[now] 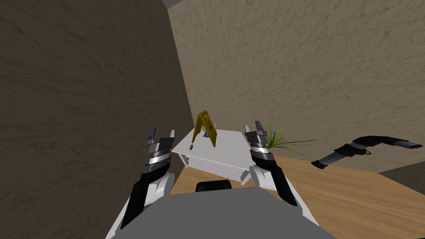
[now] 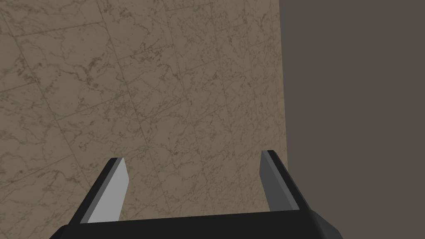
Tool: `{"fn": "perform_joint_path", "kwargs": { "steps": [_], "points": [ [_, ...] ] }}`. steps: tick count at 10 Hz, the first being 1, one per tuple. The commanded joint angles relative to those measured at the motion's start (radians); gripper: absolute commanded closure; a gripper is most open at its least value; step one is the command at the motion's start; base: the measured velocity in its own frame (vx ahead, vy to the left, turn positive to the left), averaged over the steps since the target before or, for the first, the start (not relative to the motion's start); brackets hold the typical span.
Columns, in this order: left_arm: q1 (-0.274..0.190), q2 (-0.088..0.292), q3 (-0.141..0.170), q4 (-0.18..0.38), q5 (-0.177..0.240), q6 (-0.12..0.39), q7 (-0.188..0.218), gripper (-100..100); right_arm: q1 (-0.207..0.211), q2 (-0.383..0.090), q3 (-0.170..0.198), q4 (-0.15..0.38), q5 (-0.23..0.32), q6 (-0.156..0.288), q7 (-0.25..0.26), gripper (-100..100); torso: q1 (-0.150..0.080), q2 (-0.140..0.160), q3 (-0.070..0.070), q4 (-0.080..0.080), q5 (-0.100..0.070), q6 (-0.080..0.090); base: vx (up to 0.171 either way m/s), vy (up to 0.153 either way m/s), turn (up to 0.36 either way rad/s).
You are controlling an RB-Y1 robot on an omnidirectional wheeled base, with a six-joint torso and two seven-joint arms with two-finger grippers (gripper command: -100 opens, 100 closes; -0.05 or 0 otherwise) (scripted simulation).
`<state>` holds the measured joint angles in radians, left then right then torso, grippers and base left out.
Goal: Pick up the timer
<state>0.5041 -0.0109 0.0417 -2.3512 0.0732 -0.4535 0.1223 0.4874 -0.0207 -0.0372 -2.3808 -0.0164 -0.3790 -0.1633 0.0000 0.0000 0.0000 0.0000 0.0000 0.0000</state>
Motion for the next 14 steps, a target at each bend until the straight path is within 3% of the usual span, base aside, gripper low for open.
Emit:
{"fn": "perform_joint_path", "kwargs": {
  "steps": [1,5,6,10,11,12,14],
  "points": [
    [-0.008,0.035,0.003,0.013,0.005,0.011,0.008,-100,0.0,0.0,0.0,0.0,0.0,0.0,0.0,0,0.0,0.0,0.0,0.0,0.0,0.0,-0.032,0.012,-0.009],
    [-0.052,0.12,0.021,0.089,0.033,0.077,0.052,-100,0.0,0.0,0.0,0.0,0.0,0.0,0.0,0,0.004,0.003,0.002,0.001,0.001,0.0,-0.052,0.042,-0.017],
    [-0.052,0.12,0.021,0.089,0.033,0.077,0.052,-100,0.0,0.0,0.0,0.0,0.0,0.0,0.0,0,0.004,0.003,0.002,0.001,0.001,0.0,-0.023,0.035,-0.005],
    [-0.125,0.165,0.054,0.21,0.082,0.184,0.122,-100,0.0,0.0,0.0,0.0,0.0,0.0,0.0,0,0.004,0.001,0.001,0.0,0.001,0.0,-0.023,0.052,-0.013],
    [-0.146,0.173,0.064,0.244,0.097,0.215,0.142,-100,0.0,0.0,0.0,0.0,0.0,0.0,0.0,0,0.005,0.001,0.001,0.0,0.001,0.0,-0.024,0.08,-0.017],
    [-0.146,0.173,0.064,0.244,0.097,0.215,0.142,-100,0.0,0.0,0.0,0.0,0.0,0.0,0.0,0,0.006,0.001,0.001,0.0,0.001,0.0,-0.021,0.05,-0.004],
    [-0.191,0.184,0.084,0.314,0.128,0.277,0.185,-100,0.0,0.0,0.0,0.0,0.0,0.0,0.0,0,0.004,0.002,0.001,0.0,0.001,0.0,-0.03,0.055,-0.009]
  ]
}}
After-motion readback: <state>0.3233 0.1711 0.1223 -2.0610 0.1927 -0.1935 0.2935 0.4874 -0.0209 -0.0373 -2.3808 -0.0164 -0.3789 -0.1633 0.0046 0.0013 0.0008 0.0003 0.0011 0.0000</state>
